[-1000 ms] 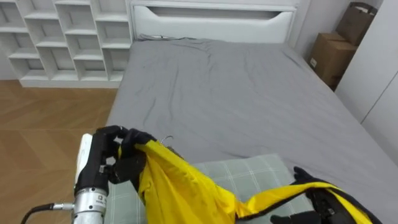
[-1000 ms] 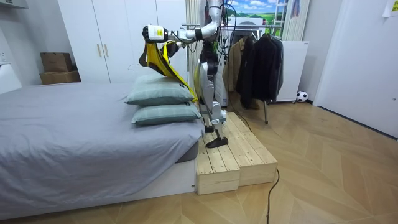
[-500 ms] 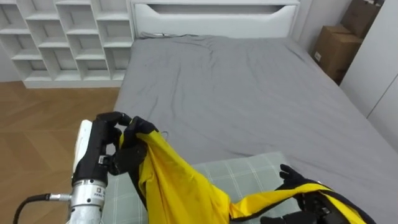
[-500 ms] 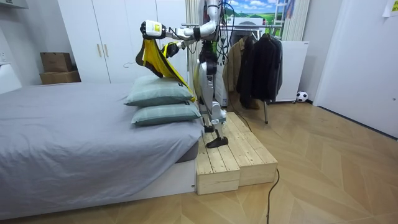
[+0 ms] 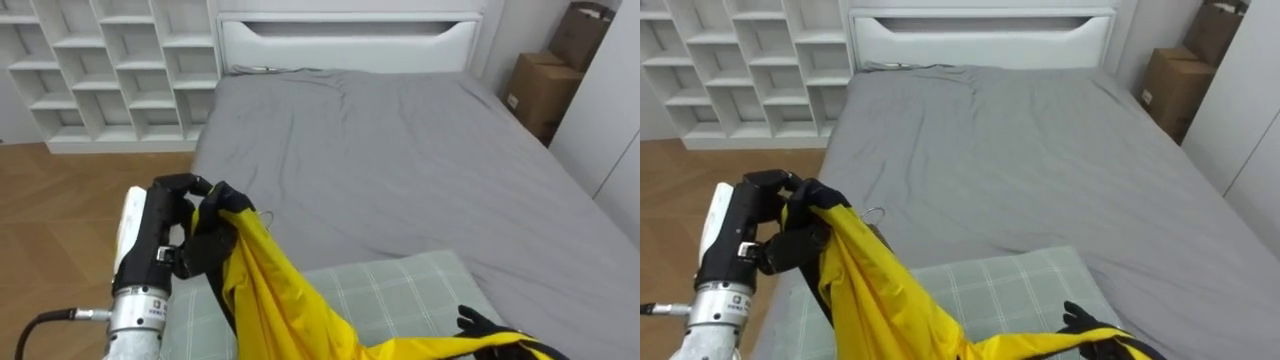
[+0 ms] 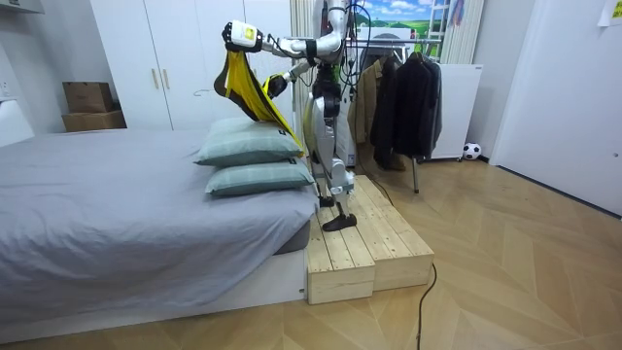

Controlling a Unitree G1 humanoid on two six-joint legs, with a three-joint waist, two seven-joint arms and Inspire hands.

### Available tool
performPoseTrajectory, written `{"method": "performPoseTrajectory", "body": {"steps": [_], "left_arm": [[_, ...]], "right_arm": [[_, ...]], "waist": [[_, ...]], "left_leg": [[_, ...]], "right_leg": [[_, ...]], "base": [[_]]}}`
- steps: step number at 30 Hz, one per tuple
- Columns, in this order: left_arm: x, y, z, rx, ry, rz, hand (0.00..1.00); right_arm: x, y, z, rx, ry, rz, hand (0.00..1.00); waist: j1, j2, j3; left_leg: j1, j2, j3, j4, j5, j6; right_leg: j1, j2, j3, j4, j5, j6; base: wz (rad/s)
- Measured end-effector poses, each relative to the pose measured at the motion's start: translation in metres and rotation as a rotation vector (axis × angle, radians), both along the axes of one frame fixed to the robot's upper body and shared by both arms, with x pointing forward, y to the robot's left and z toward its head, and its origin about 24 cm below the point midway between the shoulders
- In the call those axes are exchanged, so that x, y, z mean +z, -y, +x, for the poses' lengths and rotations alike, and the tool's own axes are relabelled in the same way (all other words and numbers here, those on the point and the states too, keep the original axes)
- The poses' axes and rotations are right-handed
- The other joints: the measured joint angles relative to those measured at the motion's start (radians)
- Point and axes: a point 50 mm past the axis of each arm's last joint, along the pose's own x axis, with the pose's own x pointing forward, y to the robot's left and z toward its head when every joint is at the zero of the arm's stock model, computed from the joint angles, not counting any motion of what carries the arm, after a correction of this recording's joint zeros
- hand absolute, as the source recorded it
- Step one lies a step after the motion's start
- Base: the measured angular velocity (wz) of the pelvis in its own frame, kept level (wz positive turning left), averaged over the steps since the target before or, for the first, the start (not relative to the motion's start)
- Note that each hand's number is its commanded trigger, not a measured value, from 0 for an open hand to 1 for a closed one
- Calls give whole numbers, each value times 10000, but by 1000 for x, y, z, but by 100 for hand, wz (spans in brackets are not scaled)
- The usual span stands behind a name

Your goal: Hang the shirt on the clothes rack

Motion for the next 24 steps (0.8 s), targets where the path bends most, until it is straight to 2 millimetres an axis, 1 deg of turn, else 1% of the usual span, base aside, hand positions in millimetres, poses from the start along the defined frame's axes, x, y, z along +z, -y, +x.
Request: {"method": "performPoseTrajectory", "body": {"steps": [3, 5, 6, 8, 11, 15, 17, 20, 22, 24], "left_arm": [[1, -1, 0, -18, 21, 289, 100], [3, -1, 1, -87, 70, 523, 100], [6, -2, 2, -67, 168, 652, 100], [10, -4, 2, 6, 349, 837, 100], [17, -2, 7, -54, 632, 920, 100], [32, -4, 7, -220, 1201, 1304, 100], [36, -3, 8, -304, 1346, 1427, 100], [39, -2, 10, -408, 1452, 1548, 100], [40, -1, 11, -460, 1492, 1563, 100], [41, 1, 12, -527, 1551, 1565, 100]], "right_arm": [[-5, 1, -4, -122, -260, 495, 0], [-9, 1, -7, -244, -451, 881, 0], [-10, 1, -9, -289, -524, 1226, 0], [-10, 0, -9, -99, -528, 1483, 0], [-6, -1, -6, -10, -305, 2040, 0], [7, -3, 6, 596, 254, 2587, 0], [11, -4, 12, 824, 401, 2640, 0], [18, -11, 22, 1473, 615, 2850, 0], [26, -22, 32, 2195, 931, 3134, 0], [31, -28, 39, 2653, 1093, 3234, 0]], "waist": [[-2, -7, 5], [31, -31, 20], [33, -54, 41], [110, -77, 65], [197, -66, 80], [239, -10, 86], [233, 17, 86], [250, 28, 89], [243, 42, 98], [254, 52, 105]], "left_leg": [[162, 2, 1, -15, -1, -1], [181, -18, -123, -16, -2, -2], [165, -25, -148, -16, -1, -1], [104, -21, -142, -15, -1, -1], [-21, -22, -165, -8, -3, 0], [-44, -3, -167, -1, -2, -1], [-26, -3, -169, -1, -2, -1], [-44, -4, -171, -2, -3, -1], [-44, -4, -180, -7, -3, -2], [-55, -3, -184, -7, -3, -1]], "right_leg": [[154, 2, 5, -18, -13, 4], [201, -11, 14, -19, -41, 25], [183, -13, 20, -18, -52, 35], [134, -2, -10, -15, -52, 36], [63, -7, -72, -16, -54, 39], [50, -12, -156, -10, -39, 15], [81, -27, -195, -1, -36, 11], [77, -43, -244, 2, -36, 11], [82, -46, -262, -3, -37, 12], [74, -46, -266, -5, -37, 12]], "base": [[0], [7], [4], [0], [6], [1], [7], [3], [0], [0]]}}
